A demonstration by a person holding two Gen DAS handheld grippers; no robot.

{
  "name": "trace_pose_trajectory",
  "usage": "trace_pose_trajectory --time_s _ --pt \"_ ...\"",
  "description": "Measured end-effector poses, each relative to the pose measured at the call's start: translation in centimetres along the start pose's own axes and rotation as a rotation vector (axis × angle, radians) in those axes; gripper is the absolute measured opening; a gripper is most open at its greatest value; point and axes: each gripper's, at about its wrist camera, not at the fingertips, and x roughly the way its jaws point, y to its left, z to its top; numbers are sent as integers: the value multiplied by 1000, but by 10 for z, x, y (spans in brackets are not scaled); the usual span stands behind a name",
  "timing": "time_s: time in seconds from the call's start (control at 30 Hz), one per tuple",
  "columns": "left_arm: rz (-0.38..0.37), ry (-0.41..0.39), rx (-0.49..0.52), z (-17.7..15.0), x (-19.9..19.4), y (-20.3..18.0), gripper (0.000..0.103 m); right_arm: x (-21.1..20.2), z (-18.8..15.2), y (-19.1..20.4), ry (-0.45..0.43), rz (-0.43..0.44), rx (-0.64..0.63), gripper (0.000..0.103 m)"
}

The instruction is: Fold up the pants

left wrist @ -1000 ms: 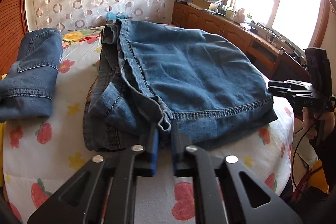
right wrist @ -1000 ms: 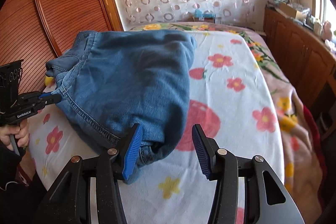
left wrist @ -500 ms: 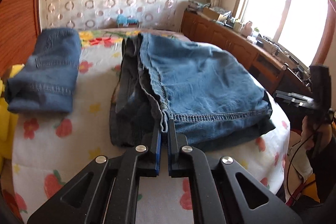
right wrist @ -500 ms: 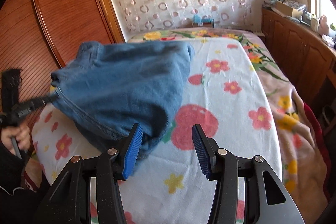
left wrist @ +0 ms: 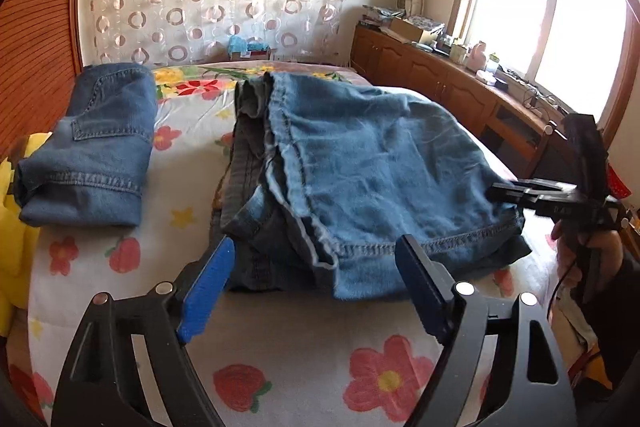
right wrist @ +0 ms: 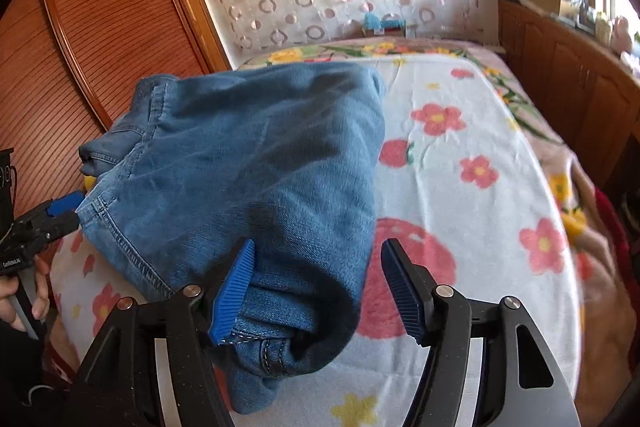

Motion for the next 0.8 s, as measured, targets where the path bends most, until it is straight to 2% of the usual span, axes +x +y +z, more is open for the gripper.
trace_pose_trajectory --time_s 0.13,0.3,0.8 --pt "-18 -13 -13 11 3 -10 83 12 -3 1 28 17 4 67" --pt "-19 -12 40 21 15 -32 83 15 -5 -2 25 32 22 67" --pt "-18 57 100 16 49 -61 83 12 -17 -2 -9 31 17 65"
